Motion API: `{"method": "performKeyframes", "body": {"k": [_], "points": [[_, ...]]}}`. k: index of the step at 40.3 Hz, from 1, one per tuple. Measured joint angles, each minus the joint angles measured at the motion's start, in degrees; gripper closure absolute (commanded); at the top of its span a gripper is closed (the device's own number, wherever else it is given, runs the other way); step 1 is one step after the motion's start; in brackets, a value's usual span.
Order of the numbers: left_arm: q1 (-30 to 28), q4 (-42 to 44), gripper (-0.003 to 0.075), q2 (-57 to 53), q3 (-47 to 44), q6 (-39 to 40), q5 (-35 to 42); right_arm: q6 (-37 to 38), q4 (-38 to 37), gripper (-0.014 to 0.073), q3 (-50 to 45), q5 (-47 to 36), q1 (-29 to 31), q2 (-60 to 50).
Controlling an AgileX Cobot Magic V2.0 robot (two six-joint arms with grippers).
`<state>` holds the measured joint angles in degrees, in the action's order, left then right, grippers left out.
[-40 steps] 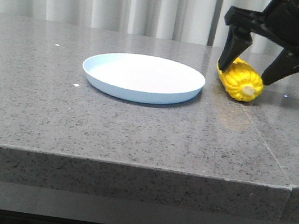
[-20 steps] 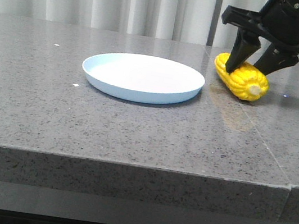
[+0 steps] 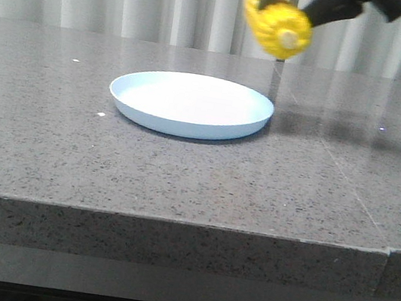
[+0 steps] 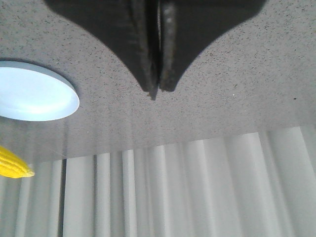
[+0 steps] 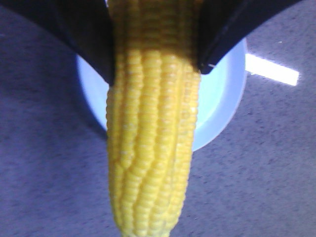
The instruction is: Place corn on plate with both arms
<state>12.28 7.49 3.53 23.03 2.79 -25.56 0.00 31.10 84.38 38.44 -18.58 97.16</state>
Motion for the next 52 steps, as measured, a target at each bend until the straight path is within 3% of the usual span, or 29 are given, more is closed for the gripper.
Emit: {"method": "performKeyframes", "body": {"k": [8, 18, 21, 27, 33, 38, 48, 52], "points": [[0.00, 0.00, 0.0741, 0.00, 0.00, 0.00, 0.00, 0.00, 3.60, 0.0585, 0.00, -2.97, -5.56, 4.71], [0.00, 0.00, 0.0740, 0.00, 0.00, 0.00, 0.00, 0.00, 3.71, 0.0582, 0.00, -3.48, -6.64, 9.22], [0.00, 0.00, 0.0741, 0.00, 0.00, 0.00, 0.00, 0.00, 3.71, 0.0539, 0.00, -3.58, -6.64, 9.87], [0.00, 0.00, 0.0741, 0.00, 0.00, 0.00, 0.00, 0.00, 3.83, 0.0326, 0.00, -3.58, -6.64, 10.62], [0.00, 0.00, 0.0741, 0.00, 0.00, 0.00, 0.00, 0.00, 3.85, 0.0052, 0.00, -3.58, -6.64, 10.59], [0.00, 0.00, 0.0741, 0.00, 0.00, 0.00, 0.00, 0.00, 1.30, -0.0061, 0.00, -3.58, -6.64, 9.11], [0.00, 0.00, 0.0741, 0.00, 0.00, 0.00, 0.00, 0.00, -5.24, -0.0051, 0.00, -3.04, -6.64, 1.13], [0.00, 0.00, 0.0741, 0.00, 0.00, 0.00, 0.00, 0.00, -6.83, 0.0042, 0.00, -1.72, -6.21, -2.25]]}}
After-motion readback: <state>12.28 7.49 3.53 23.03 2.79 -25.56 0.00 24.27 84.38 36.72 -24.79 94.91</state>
